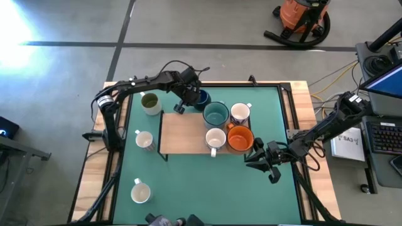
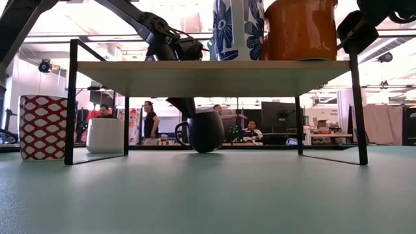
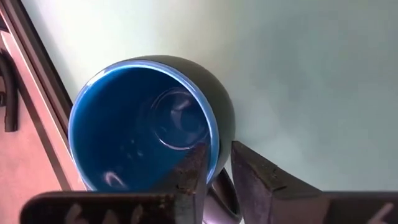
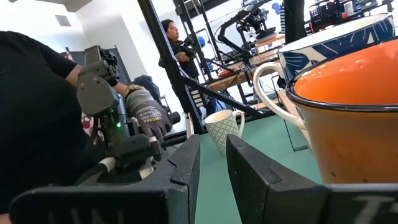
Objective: Place coffee mugs
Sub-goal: Put the black blue mug on the shelf
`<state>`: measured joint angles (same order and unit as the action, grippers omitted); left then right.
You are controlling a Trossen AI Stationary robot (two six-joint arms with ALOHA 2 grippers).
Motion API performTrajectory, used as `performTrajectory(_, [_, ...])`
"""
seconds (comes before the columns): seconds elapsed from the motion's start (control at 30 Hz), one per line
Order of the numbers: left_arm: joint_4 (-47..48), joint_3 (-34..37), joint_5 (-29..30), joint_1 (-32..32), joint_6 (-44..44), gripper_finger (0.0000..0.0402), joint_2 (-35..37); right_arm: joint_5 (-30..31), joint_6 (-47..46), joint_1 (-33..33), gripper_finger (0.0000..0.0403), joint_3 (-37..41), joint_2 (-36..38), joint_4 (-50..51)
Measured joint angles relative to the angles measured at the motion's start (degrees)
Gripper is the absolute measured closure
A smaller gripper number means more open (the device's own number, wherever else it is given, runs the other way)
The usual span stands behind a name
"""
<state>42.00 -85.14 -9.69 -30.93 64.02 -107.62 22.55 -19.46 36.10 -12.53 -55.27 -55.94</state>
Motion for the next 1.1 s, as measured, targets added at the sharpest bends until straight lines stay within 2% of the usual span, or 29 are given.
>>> performTrajectory(0.2, [-0.5,-0.2,0.2,-0.2,1.1,0.0317,-0.6,0.0,0.0,0.0,0.0335,0.0,0.0,0.0])
performTrajectory(0.37, [-0.3,-1.3,-1.0,-0.5,1.4,0.0314,-2.6,0.0,0.0,0.0,0.0335,0.0,0.0,0.1])
performTrajectory(0.53, [0.0,-4.1,0.9,-0.4,2.0,0.0332,-4.0,0.0,0.0,0.0,0.0335,0.0,0.0,0.4])
performTrajectory(0.73, [1.1,-4.5,2.8,-0.8,1.0,0.0392,-4.1,0.0,0.0,0.0,0.0335,0.0,0.0,0.5])
performTrajectory(1.0, [2.6,-4.6,1.6,-0.7,-0.1,0.0398,-3.6,0.0,0.0,0.0,0.0335,0.0,0.0,0.5])
performTrajectory(1.1, [5.9,-6.4,1.7,-0.7,-0.1,0.0399,-3.4,0.0,0.0,0.0,0.0335,0.0,0.0,0.5])
